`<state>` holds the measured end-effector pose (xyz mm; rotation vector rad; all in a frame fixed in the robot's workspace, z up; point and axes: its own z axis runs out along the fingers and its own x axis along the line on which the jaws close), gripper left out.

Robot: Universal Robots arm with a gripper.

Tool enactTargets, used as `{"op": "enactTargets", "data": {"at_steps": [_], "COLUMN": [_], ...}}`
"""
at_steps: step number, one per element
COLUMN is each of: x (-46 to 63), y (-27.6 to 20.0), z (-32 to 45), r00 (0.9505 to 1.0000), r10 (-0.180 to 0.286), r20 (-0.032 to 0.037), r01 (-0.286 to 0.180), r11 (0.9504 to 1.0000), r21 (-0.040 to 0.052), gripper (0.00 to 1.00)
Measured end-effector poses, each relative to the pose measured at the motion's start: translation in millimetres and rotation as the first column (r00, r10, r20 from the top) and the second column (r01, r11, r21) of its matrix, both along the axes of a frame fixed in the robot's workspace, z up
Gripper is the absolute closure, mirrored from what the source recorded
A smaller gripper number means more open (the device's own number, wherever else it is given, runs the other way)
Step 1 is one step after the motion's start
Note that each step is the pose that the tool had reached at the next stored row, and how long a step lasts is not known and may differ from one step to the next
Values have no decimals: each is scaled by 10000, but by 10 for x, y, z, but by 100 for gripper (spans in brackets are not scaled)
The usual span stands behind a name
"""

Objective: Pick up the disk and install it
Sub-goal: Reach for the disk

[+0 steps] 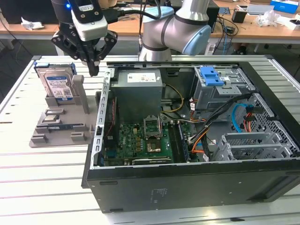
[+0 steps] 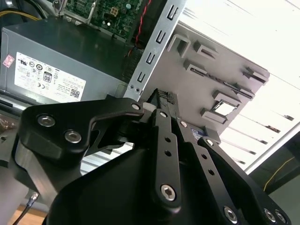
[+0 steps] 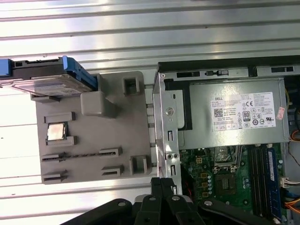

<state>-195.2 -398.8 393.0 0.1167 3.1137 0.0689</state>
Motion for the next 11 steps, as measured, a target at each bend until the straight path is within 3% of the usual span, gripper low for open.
{"op": "enactTargets", "data": {"at_steps": [11], "x": [-253], "y": [0], "z": [-1], "r00": [10000], "r10": [1], "r20": [0], "r01": [-1], "r11": [10000], "r21": [0], "gripper": [89]}}
